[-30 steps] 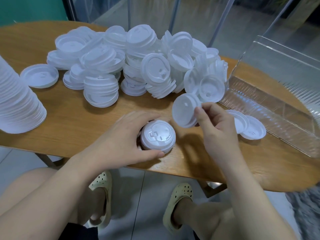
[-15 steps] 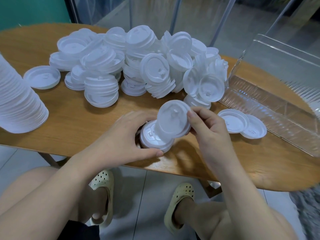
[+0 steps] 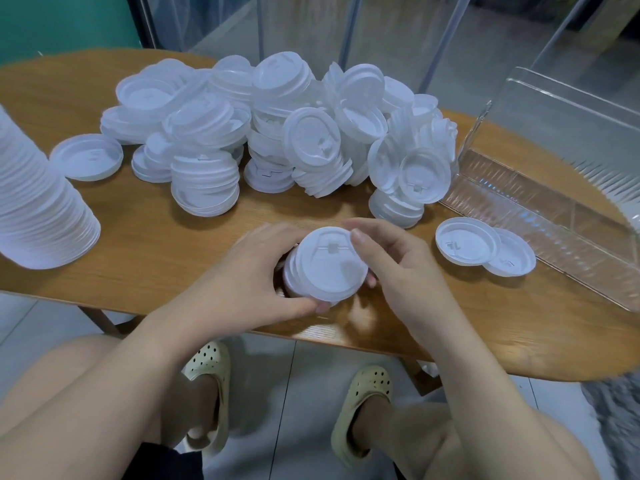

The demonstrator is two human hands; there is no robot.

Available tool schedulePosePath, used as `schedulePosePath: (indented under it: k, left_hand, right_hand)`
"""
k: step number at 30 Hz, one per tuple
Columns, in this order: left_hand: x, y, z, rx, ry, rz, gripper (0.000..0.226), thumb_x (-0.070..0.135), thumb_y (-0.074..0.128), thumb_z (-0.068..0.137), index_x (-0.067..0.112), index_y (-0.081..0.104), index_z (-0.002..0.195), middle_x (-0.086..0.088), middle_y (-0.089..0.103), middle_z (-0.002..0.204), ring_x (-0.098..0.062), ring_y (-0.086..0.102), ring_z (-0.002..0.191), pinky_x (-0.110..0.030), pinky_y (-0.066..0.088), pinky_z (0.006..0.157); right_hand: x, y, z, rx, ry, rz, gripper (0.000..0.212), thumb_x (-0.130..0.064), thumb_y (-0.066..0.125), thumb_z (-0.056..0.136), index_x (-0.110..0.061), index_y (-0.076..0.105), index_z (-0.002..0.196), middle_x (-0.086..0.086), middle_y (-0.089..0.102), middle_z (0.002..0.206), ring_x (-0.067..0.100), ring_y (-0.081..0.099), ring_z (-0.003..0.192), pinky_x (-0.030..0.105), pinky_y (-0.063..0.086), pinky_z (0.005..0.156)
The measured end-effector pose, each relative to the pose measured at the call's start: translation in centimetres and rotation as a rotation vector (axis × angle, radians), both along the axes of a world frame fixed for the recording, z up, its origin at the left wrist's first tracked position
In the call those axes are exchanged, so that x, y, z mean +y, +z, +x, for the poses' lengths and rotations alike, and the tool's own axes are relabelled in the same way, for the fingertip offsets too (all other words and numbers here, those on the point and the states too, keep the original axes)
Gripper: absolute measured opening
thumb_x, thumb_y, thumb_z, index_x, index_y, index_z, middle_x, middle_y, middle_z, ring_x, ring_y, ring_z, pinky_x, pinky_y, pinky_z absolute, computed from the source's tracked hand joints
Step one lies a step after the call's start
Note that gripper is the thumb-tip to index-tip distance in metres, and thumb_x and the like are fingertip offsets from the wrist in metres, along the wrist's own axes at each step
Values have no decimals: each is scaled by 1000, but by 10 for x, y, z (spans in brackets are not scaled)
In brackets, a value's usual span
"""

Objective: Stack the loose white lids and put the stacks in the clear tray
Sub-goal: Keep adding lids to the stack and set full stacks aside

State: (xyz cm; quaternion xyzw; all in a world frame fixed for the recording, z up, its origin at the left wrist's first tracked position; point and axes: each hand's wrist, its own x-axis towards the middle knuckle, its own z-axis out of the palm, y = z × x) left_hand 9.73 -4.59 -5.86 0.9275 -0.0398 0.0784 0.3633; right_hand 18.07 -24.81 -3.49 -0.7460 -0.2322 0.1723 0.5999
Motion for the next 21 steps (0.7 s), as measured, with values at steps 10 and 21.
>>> schedulePosePath:
  k: [10,21]
  left_hand:
    - [1,-2,-2,-23,-9,-4,74,59,86,69,43,57,135,26,60,125,0,51,121,-34,43,105]
    - [6,-1,-3,96,10,-5,107,65,84,60,41,35,153,26,51,135,-1,46,128,-37,42,111]
  right_hand:
    - [-14,1,2,-185,148,-295,69,-35,92,74,-52,57,131,-22,61,119,6,59,109,20,51,89]
    - [-16,0,4,-340,62,-239,80,-39,93,69,-33,60,142,-23,66,116,5,59,97,12,46,82]
